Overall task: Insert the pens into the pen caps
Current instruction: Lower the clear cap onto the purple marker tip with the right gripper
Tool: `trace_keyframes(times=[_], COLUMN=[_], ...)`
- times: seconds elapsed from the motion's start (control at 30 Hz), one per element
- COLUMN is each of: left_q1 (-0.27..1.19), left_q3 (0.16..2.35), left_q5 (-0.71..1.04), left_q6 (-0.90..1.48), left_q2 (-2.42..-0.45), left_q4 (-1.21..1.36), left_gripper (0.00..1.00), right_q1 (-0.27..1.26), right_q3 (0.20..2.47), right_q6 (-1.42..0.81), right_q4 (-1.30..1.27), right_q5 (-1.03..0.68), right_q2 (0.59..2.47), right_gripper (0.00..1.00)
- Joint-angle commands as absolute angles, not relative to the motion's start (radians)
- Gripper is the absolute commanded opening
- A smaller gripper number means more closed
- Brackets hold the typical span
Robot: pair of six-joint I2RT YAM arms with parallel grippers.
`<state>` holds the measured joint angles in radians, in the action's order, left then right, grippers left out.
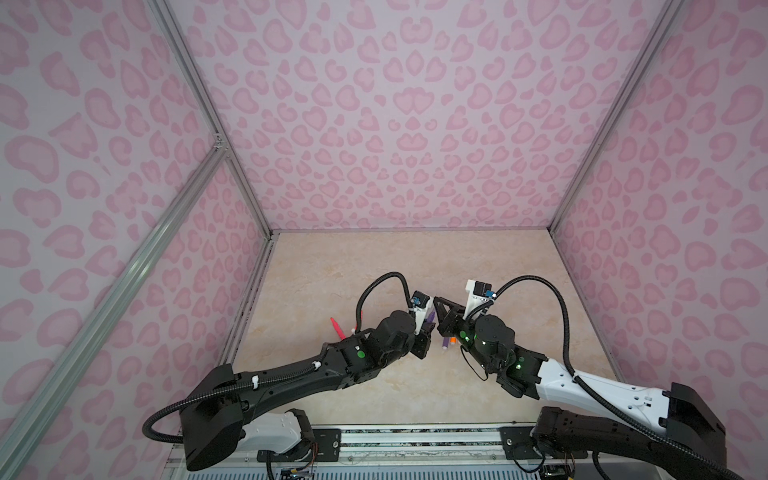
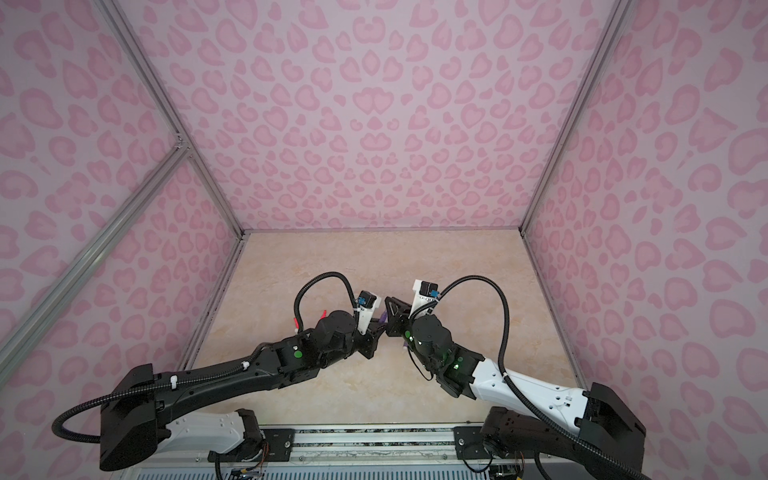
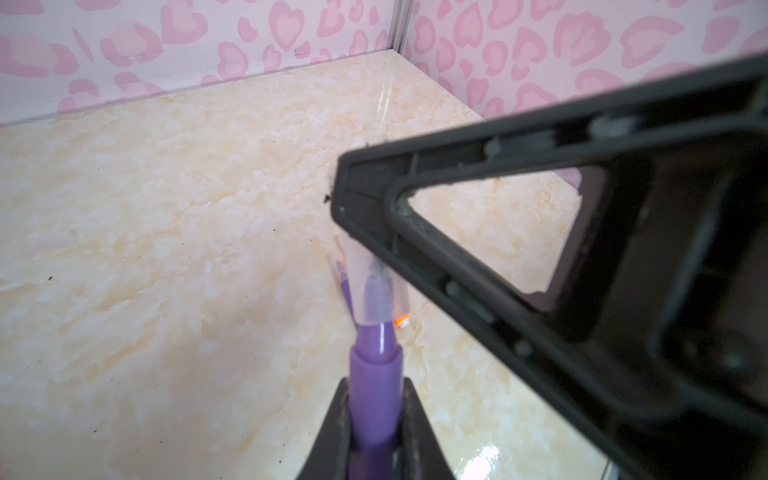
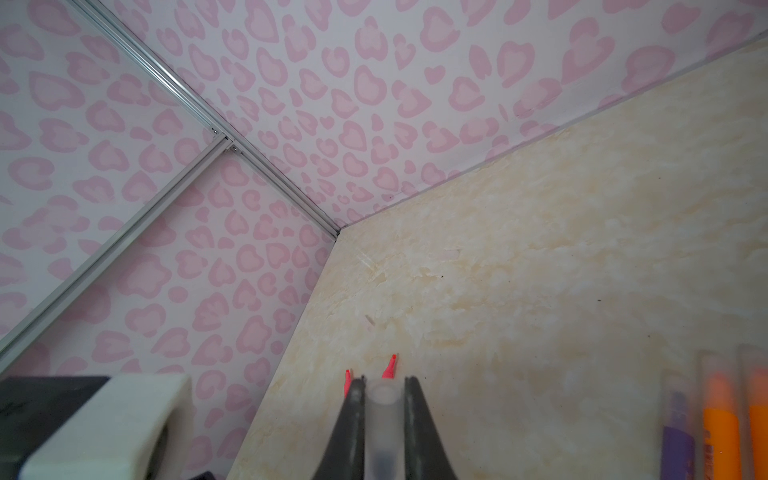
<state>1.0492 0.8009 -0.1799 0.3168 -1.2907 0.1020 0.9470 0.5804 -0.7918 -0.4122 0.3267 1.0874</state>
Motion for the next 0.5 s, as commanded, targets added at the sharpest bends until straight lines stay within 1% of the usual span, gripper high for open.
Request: trace_keyframes(times=[0.0, 0.2, 0.47], left_q1=[1.051, 1.034, 0.983], left_q3=[0.804, 0.804, 0.795], left_q5=[-0.144, -0.170, -0.114], left_q6=[0.308, 0.337, 0.381], left_q2=[-1.281, -1.277, -1.276], left_q4=[0.184, 0.171, 0.175], left_gripper=[0.04, 0.04, 0.04], right_q1=[0.946, 0.959, 1.025], right_q3=[0.580, 0.565, 0.560], right_q6=[-0.784, -0.799, -0.789], right_q4=[-0.388, -0.421, -0.473], right_q5=[0.370, 0.337, 0.377], right_q2=[1.082, 1.074, 1.095], right_gripper=[0.00, 0.00, 0.00])
